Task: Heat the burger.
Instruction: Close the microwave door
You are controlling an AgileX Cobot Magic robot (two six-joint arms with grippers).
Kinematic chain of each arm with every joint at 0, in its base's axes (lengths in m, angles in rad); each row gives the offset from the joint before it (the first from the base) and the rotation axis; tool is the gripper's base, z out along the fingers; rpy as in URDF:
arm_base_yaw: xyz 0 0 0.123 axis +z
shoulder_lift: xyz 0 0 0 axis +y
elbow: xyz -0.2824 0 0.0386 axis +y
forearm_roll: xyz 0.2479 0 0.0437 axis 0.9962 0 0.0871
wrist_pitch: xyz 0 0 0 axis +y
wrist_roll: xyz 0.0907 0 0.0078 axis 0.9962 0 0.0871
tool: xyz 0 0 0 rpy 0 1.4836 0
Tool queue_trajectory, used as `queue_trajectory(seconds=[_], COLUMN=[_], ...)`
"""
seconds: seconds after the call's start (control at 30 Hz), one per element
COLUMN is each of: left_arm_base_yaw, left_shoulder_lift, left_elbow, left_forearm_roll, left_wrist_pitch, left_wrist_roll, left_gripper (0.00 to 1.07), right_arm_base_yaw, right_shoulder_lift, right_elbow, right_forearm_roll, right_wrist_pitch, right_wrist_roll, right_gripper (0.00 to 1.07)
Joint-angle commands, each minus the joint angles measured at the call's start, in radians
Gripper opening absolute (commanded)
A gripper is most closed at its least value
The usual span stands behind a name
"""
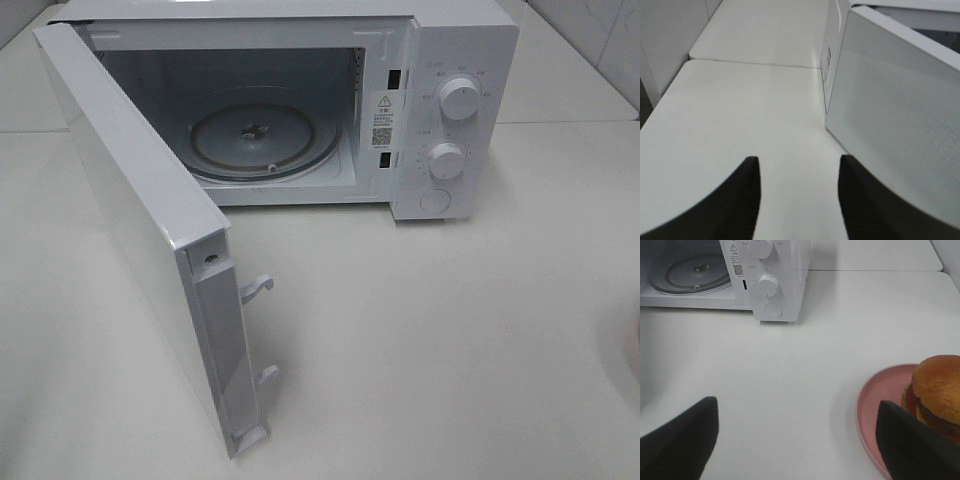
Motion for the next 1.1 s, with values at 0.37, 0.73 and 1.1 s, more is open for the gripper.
queue_trajectory(seconds=[0.37,0.73,1.1], left_arm_base_yaw=[-0.001,-0.001,-0.001], left_shoulder_lift=[0.216,0.596,1.037], left_elbow=[0.203,0.235,0.235], left_forearm_roll=[-0.003,0.024,0.247], left_wrist_pitch=[-0.613,-1.027,-1.522], left_wrist_roll=[-0.008,-0.008,-0.127], left_gripper=[0.05,0.0,0.0], right_arm_base_yaw=[-0.007,-0.007,-0.007], right_shoulder_lift=[-0.03,-0.03,-0.03], right_elbow=[0.002,0.002,0.002], right_forearm_roll=[0.001,0.001,0.001], right_wrist_pitch=[-0.009,-0.009,-0.009], right_wrist_roll=[0.007,0.007,0.007], right_gripper=[0.76,0.76,0.76])
